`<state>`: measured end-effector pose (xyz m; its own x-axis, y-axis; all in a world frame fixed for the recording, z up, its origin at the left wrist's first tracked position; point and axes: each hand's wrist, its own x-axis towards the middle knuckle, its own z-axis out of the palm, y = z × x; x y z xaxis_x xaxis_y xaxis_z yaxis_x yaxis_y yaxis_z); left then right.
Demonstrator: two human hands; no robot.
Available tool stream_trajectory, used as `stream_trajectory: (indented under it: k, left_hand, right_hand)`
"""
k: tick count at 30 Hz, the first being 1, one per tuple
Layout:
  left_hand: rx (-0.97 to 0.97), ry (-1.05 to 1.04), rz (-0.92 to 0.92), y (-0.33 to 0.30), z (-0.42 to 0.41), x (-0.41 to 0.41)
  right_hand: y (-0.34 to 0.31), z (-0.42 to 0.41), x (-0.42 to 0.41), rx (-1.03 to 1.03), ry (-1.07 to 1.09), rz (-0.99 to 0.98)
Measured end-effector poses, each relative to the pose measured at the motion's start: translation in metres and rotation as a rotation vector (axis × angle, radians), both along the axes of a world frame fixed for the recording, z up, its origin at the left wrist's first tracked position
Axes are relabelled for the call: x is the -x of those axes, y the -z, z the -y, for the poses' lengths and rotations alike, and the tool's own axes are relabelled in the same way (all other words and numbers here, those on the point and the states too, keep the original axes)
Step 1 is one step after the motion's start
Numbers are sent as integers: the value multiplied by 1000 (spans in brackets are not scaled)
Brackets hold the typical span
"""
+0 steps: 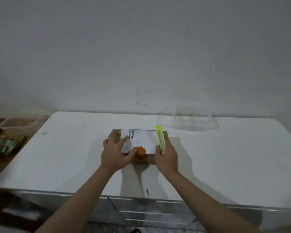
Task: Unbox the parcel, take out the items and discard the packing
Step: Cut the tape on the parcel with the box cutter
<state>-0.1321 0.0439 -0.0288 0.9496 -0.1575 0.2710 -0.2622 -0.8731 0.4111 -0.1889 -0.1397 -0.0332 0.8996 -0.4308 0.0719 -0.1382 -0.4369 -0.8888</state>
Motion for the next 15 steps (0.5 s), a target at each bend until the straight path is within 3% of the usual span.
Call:
stream_trajectory:
  k: [6,10,15]
  left_hand:
    - [-55,5,-20,10,1,6]
    - [-165,-24,-129,0,4,7]
    - [-173,100,-68,-15,20,4]
  right_hand:
    - [1,3,6,-60,-5,7]
    - [-8,9,10,-93,163,76]
    - [-15,25,10,-180,313,39]
